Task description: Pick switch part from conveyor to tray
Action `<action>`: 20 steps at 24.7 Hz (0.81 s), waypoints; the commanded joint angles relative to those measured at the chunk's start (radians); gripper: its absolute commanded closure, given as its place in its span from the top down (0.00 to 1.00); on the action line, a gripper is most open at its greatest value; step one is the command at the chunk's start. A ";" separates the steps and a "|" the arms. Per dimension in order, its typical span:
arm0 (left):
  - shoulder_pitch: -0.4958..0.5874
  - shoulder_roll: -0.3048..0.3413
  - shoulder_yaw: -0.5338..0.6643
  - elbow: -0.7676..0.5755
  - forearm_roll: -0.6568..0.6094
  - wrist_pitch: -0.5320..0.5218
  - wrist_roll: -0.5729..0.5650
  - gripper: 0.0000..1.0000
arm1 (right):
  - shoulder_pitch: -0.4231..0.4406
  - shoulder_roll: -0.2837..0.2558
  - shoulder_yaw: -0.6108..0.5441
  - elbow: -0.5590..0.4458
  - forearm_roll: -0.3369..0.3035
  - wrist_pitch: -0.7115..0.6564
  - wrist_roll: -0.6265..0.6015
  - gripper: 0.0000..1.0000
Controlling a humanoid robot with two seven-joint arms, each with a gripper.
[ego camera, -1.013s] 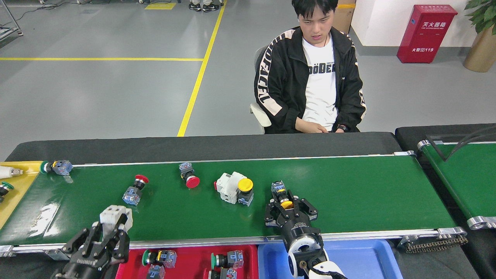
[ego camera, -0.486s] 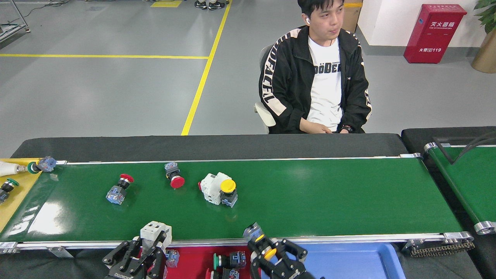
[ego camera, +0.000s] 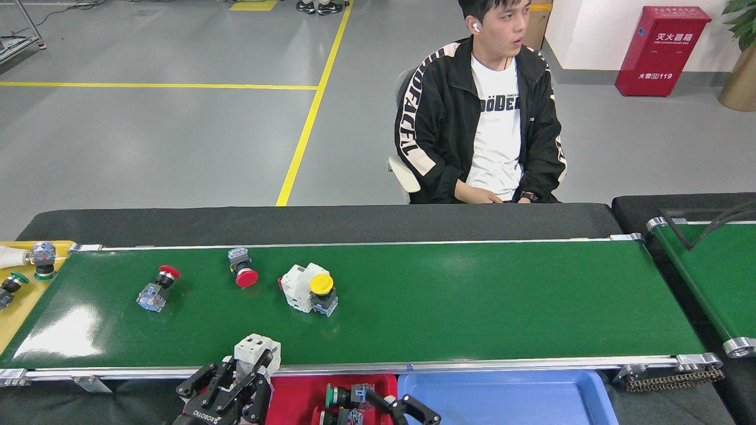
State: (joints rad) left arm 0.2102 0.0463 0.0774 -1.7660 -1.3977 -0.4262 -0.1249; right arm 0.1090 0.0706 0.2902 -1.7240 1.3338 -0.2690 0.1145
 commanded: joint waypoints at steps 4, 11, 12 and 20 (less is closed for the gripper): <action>-0.098 0.000 -0.084 -0.013 0.000 -0.088 -0.039 0.03 | -0.055 -0.049 -0.281 -0.016 -0.005 0.203 -0.006 0.98; -0.173 -0.017 -0.444 0.028 -0.112 -0.085 -0.068 0.05 | -0.043 -0.206 -0.533 0.106 -0.081 0.163 -0.145 0.99; -0.175 -0.039 -0.498 0.053 -0.147 -0.082 -0.070 0.06 | -0.043 -0.206 -0.542 0.106 -0.082 0.168 -0.154 0.99; -0.193 -0.154 -0.554 0.149 -0.280 -0.055 -0.071 1.00 | -0.028 -0.202 -0.554 0.109 -0.082 0.165 -0.157 0.99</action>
State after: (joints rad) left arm 0.0229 -0.1071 -0.4845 -1.5971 -1.6791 -0.4888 -0.2038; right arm 0.0831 -0.1263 -0.2599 -1.6057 1.2545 -0.1000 -0.0327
